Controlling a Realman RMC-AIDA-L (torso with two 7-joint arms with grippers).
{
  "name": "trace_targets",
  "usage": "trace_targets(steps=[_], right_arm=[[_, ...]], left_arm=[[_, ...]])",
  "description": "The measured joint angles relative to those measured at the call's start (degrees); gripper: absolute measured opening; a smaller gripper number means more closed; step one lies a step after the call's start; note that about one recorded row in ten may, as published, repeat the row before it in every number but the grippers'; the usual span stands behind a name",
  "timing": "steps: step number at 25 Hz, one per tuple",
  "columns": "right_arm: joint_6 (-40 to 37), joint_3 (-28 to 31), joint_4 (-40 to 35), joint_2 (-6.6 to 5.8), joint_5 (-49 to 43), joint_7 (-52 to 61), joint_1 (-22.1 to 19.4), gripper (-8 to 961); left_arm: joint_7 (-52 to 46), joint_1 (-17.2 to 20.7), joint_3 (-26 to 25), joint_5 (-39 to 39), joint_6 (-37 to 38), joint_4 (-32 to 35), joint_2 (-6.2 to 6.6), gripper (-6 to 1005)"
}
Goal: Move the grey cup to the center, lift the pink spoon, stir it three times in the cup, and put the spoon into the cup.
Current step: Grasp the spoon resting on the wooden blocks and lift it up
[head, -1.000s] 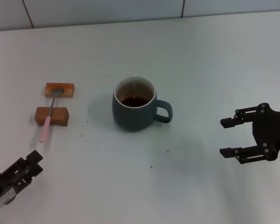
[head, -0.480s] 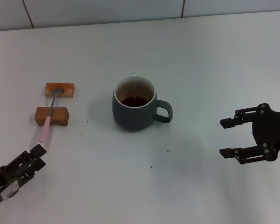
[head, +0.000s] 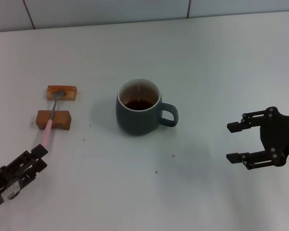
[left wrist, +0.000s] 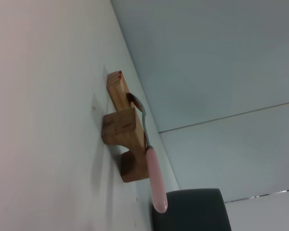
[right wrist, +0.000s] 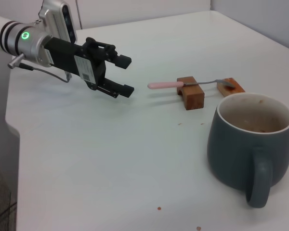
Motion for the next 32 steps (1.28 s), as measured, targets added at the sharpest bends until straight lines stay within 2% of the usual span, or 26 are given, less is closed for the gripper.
trace_targets(steps=[32], right_arm=[[-0.53, -0.09, -0.63, 0.00, 0.12, 0.00, -0.61, 704]], left_arm=[[-1.51, -1.56, -1.45, -0.11, -4.23, -2.21, -0.06, 769]])
